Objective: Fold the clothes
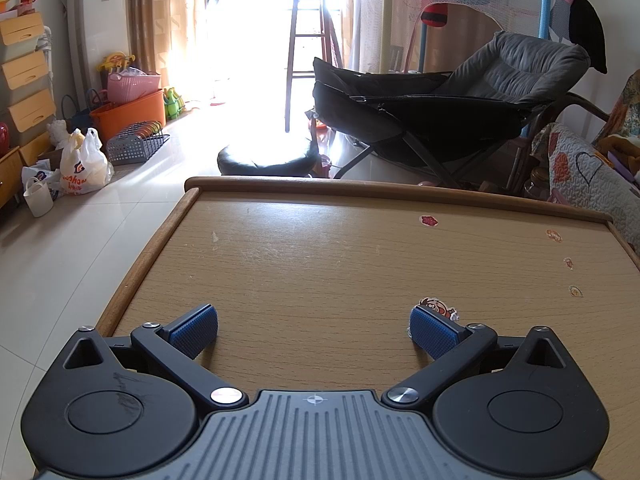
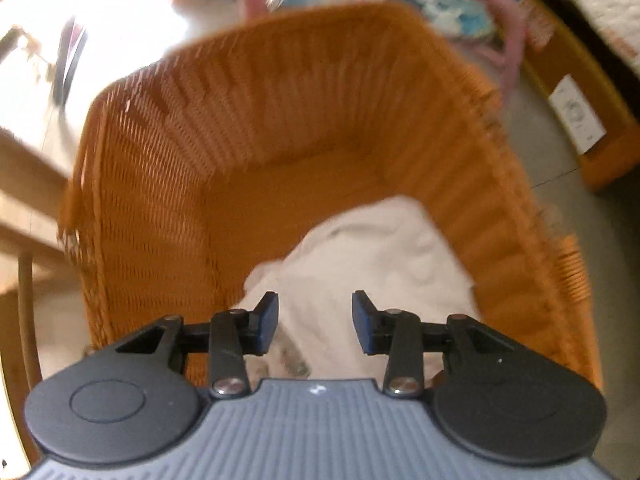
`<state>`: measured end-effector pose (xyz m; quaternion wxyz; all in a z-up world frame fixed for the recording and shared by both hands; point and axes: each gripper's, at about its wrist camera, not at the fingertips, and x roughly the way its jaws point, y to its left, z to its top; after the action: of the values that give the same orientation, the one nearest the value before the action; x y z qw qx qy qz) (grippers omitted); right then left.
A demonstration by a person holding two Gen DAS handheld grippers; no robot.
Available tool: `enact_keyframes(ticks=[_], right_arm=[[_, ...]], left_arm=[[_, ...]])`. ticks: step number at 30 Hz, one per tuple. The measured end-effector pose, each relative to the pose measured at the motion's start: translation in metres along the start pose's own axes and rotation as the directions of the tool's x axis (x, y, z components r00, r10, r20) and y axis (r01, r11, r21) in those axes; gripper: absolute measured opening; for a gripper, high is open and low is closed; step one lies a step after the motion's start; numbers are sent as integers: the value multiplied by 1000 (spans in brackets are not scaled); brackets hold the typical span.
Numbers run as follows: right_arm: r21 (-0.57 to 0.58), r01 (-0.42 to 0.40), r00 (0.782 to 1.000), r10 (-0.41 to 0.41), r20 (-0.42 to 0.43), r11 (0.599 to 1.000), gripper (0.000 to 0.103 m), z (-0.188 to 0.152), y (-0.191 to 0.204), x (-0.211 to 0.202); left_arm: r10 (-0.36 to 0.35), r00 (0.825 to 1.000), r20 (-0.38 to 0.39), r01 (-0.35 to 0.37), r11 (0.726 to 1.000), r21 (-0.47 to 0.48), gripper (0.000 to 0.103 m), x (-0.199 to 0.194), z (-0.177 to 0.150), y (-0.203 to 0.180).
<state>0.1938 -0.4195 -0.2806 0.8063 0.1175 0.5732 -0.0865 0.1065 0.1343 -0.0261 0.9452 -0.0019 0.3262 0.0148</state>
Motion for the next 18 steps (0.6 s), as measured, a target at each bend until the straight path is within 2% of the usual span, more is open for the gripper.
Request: enact_keyframes(ticks=[7, 11, 14, 16, 18], right_arm=[[-113, 39, 998, -45, -52, 993, 39, -12, 27, 42], [-162, 110, 991, -121, -57, 981, 39, -19, 32, 63], [-150, 140, 983, -155, -94, 979, 33, -23, 30, 76], [-138, 151, 978, -168, -121, 979, 18, -24, 28, 82], [-124, 156, 980, -170, -107, 980, 11, -25, 26, 78]], left_arm=[[0, 1000, 0, 0, 1000, 0, 103, 0, 0, 0], [0, 1000, 0, 0, 1000, 0, 103, 0, 0, 0], [0, 1000, 0, 0, 1000, 0, 103, 0, 0, 0], [0, 1000, 0, 0, 1000, 0, 103, 0, 0, 0], [0, 1000, 0, 0, 1000, 0, 103, 0, 0, 0]])
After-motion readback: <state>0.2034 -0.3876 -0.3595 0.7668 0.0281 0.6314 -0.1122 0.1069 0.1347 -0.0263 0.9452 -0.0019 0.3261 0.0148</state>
